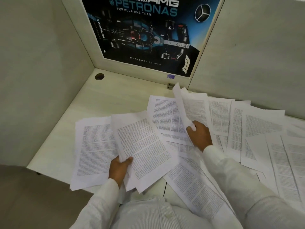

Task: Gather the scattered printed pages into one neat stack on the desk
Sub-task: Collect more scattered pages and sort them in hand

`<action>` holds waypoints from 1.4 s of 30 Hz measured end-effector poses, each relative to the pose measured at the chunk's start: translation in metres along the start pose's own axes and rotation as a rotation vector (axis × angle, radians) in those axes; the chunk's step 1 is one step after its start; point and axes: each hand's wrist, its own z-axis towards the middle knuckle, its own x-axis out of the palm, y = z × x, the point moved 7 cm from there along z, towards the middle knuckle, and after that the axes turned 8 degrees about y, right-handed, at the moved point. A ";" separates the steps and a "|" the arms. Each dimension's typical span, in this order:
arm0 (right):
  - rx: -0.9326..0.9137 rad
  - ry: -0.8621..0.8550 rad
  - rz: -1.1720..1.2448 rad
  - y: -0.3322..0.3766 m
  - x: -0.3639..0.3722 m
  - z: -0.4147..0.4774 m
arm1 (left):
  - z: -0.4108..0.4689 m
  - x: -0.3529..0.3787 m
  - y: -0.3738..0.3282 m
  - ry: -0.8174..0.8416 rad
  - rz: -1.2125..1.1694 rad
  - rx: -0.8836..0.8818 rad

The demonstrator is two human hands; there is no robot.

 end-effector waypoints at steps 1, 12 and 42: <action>-0.011 0.002 0.020 0.001 0.001 -0.012 | -0.001 0.002 0.003 0.016 -0.010 -0.003; -0.176 0.597 0.079 0.031 0.122 -0.150 | -0.015 0.022 0.044 0.058 -0.034 -0.039; -0.002 0.285 -0.384 -0.041 0.067 -0.107 | -0.041 0.019 0.062 0.121 -0.055 -0.054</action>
